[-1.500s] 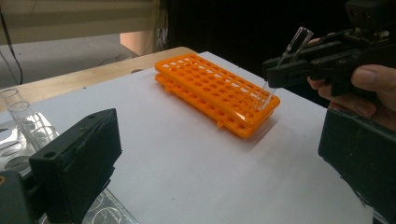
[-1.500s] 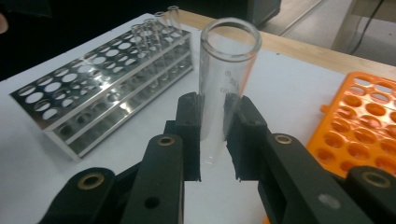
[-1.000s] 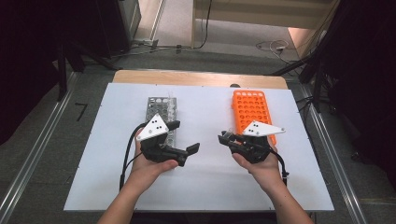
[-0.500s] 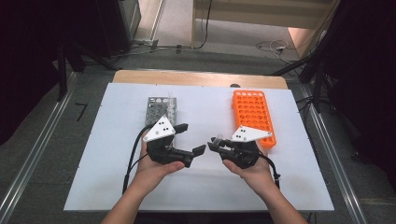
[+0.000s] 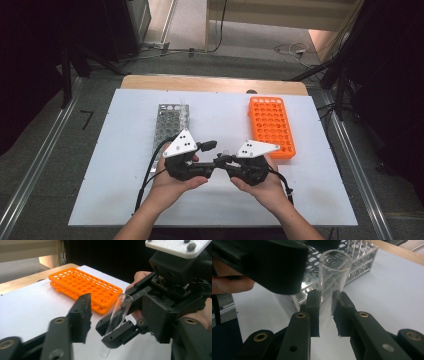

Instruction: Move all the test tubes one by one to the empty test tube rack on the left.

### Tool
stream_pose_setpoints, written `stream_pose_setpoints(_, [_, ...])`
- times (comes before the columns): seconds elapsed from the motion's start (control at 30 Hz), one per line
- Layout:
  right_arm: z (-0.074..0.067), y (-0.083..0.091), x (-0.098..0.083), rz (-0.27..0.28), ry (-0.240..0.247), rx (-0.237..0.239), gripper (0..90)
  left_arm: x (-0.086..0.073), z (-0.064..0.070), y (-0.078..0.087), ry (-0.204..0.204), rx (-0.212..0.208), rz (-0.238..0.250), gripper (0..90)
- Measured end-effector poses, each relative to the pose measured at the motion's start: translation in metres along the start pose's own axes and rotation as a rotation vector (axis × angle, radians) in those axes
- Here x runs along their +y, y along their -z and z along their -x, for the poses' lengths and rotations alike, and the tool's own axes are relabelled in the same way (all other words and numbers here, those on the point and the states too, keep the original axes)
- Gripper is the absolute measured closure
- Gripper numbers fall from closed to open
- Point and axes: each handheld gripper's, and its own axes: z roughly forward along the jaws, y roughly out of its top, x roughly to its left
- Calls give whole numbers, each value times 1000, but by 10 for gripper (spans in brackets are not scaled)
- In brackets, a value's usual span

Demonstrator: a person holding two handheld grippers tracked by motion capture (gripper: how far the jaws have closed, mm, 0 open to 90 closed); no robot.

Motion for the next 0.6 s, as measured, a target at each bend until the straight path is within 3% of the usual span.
stream_pose_setpoints(0.37, [-8, -2, 3, -8, 21, 24, 739, -1, 7, -3, -57, -9, -20, 684])
stream_pose_setpoints(0.6, [-8, -2, 3, -14, 18, 30, 740, -1, 7, -3, -63, -4, -24, 723])
